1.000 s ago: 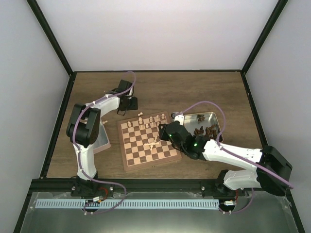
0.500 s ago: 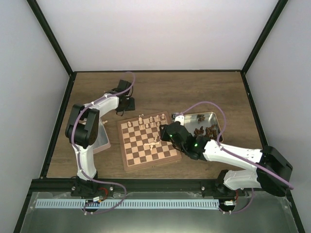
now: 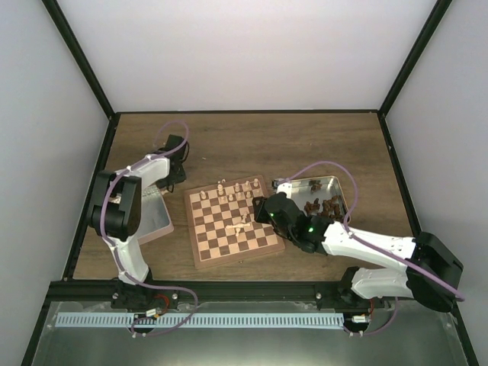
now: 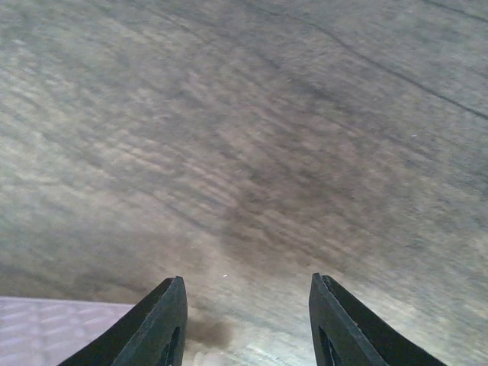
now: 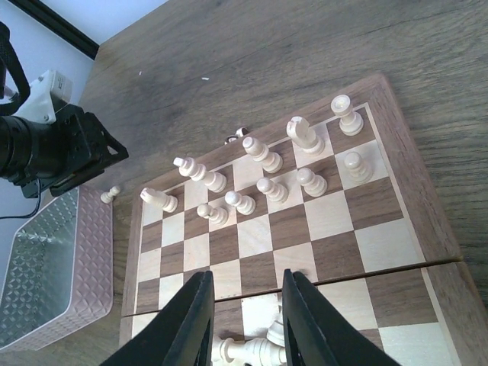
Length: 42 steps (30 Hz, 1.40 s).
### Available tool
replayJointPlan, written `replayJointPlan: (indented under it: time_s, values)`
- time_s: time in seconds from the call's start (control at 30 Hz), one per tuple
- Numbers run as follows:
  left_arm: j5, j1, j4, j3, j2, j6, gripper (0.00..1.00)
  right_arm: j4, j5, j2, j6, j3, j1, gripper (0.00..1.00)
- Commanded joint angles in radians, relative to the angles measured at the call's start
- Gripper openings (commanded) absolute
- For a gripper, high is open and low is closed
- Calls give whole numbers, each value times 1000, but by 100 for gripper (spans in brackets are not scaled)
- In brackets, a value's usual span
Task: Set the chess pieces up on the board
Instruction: Pick up the chess piece at the center of the board.
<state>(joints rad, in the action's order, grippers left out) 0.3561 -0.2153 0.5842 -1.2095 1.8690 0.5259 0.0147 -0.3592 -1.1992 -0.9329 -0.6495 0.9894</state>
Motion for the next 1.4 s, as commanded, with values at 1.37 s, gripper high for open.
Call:
replayJointPlan:
  time_s: [1.37]
  values:
    - [263, -104, 393, -176, 183, -171, 29, -127, -10, 152, 35, 117, -11, 27]
